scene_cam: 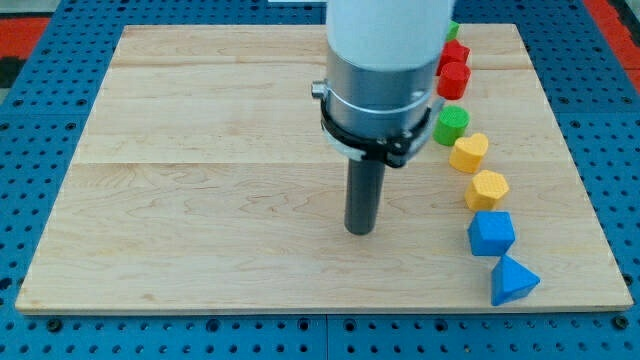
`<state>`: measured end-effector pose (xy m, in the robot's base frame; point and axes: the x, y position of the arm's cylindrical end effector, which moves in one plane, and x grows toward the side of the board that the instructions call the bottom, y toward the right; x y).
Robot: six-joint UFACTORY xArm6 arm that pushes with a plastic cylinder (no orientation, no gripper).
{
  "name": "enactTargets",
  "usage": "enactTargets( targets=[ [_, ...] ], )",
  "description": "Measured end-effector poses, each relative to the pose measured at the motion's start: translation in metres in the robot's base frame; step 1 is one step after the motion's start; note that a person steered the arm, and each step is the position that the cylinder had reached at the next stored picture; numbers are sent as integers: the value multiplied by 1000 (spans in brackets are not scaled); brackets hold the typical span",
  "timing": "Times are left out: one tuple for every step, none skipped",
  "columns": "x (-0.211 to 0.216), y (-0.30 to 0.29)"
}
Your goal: Point your arm at the top center of the board
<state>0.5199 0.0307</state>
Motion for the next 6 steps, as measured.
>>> enactTargets(
  targets=[
    [-22,-12],
    [-77,-13],
    [-163,-13],
    [-246,-11],
    [-325,0],
    [-327,6]
  ],
)
